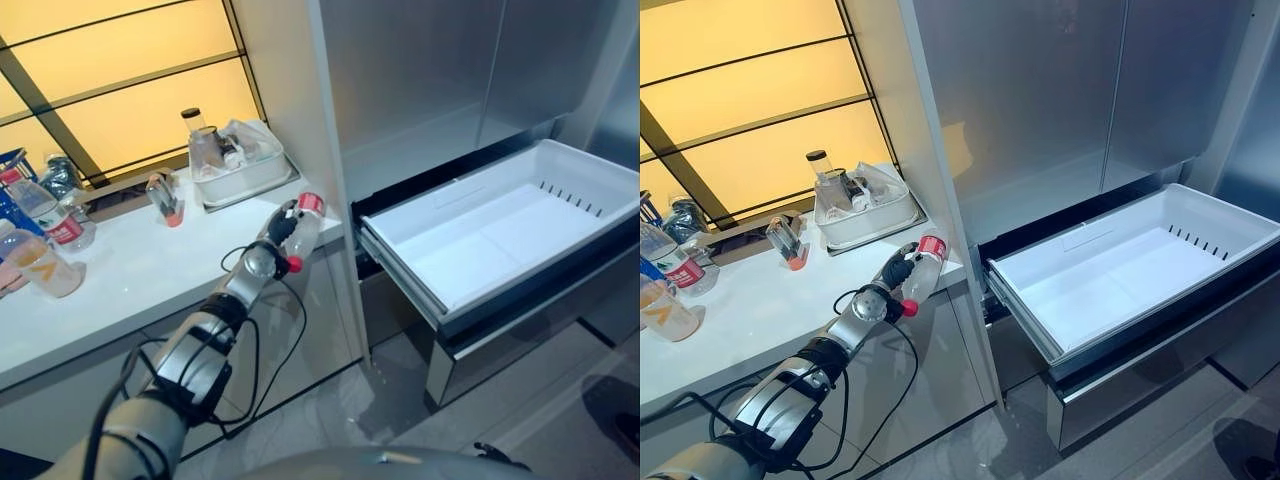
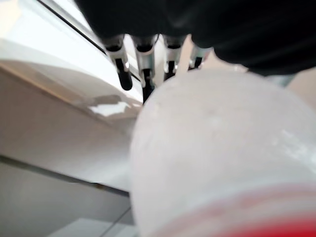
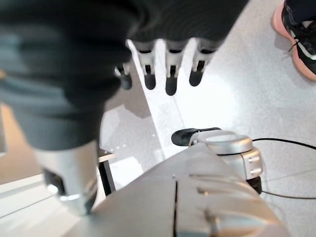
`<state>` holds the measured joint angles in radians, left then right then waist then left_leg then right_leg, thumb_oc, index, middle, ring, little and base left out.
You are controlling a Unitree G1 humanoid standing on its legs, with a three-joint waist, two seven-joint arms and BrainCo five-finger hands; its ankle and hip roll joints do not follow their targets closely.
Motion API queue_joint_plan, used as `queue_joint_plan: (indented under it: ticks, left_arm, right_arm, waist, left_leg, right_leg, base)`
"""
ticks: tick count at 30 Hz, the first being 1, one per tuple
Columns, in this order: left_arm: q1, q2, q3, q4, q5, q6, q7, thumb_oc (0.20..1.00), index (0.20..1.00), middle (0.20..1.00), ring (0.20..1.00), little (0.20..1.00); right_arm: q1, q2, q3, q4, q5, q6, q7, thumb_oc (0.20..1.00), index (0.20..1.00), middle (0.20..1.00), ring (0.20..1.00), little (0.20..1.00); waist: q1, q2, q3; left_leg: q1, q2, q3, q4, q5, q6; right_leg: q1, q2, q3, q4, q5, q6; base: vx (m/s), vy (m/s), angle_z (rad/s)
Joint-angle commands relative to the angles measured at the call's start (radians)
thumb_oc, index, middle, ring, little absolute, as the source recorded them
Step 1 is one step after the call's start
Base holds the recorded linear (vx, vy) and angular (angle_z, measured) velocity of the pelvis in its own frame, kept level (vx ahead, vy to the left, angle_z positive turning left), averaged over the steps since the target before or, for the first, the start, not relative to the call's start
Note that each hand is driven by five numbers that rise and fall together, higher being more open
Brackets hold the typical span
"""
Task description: Take the drinks into the refrigerator
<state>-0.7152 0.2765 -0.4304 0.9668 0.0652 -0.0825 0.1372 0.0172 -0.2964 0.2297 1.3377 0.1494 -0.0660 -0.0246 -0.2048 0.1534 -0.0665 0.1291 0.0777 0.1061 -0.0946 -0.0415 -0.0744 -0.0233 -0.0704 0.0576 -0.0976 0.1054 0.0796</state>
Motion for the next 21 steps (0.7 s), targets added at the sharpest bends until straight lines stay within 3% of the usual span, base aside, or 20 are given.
queue_joint_plan:
  ticks: [1, 5, 6, 7, 8, 21]
  left_arm:
    - [-0.011, 0.006, 0.017, 0.102, -0.004, 0.015, -0.017, 0.200, 0.200, 0.200, 0.200, 0.200]
    - [-0.027, 0.008, 0.017, 0.096, -0.021, 0.017, -0.029, 0.200, 0.200, 0.200, 0.200, 0.200]
    - [-0.033, 0.009, 0.013, 0.093, -0.029, 0.019, -0.040, 0.388, 0.388, 0.388, 0.388, 0.388]
    - [-0.039, 0.012, 0.012, 0.095, -0.031, 0.020, -0.047, 0.501, 0.501, 0.501, 0.501, 0.501]
    - [-0.065, 0.014, 0.003, 0.083, -0.042, 0.025, -0.063, 1.000, 1.000, 1.000, 1.000, 1.000]
    - [-0.258, 0.032, -0.112, 0.065, 0.032, 0.070, -0.143, 1.000, 1.000, 1.000, 1.000, 1.000]
  right_arm:
    - [-0.016, 0.048, 0.008, 0.082, -0.004, -0.020, 0.005, 1.000, 1.000, 1.000, 1.000, 1.000]
    - [-0.016, 0.044, 0.004, 0.093, -0.005, -0.017, 0.007, 1.000, 1.000, 1.000, 1.000, 1.000]
    - [-0.016, 0.043, 0.004, 0.098, -0.007, -0.013, 0.009, 1.000, 1.000, 1.000, 1.000, 1.000]
    - [-0.016, 0.042, 0.002, 0.101, -0.008, -0.011, 0.012, 1.000, 1.000, 1.000, 1.000, 1.000]
    - [-0.017, 0.040, 0.002, 0.105, -0.007, -0.007, 0.015, 1.000, 1.000, 1.000, 1.000, 1.000]
    - [-0.025, 0.035, 0.006, 0.125, 0.022, 0.017, 0.048, 1.000, 1.000, 1.000, 1.000, 1.000]
  waist:
    - [-0.025, -0.091, 0.008]
    - [-0.024, -0.089, 0.008]
    - [-0.024, -0.088, 0.008]
    - [-0.024, -0.088, 0.007]
    - [-0.022, -0.086, 0.005]
    - [-0.018, -0.070, 0.008]
  left_leg:
    - [-0.005, -0.034, -0.002, 0.007, -0.038, 0.018]
    - [-0.004, -0.034, -0.003, 0.007, -0.038, 0.019]
    - [-0.004, -0.034, -0.004, 0.007, -0.038, 0.019]
    - [-0.003, -0.034, -0.003, 0.007, -0.039, 0.018]
    - [-0.002, -0.036, -0.005, 0.007, -0.040, 0.019]
    - [0.001, -0.038, -0.012, 0.007, -0.039, 0.021]
  right_leg:
    - [0.050, -0.053, 0.024, 0.010, -0.084, 0.056]
    - [0.051, -0.054, 0.024, 0.010, -0.085, 0.057]
    - [0.051, -0.054, 0.024, 0.010, -0.084, 0.057]
    - [0.052, -0.054, 0.023, 0.010, -0.084, 0.057]
    - [0.053, -0.054, 0.023, 0.010, -0.084, 0.057]
    - [0.057, -0.055, 0.020, 0.010, -0.084, 0.061]
  base:
    - [0.00, 0.000, 0.00]
    - [0.00, 0.000, 0.00]
    - [0.00, 0.000, 0.00]
    - [0.00, 0.000, 0.00]
    - [0.00, 0.000, 0.00]
    - [0.00, -0.001, 0.03]
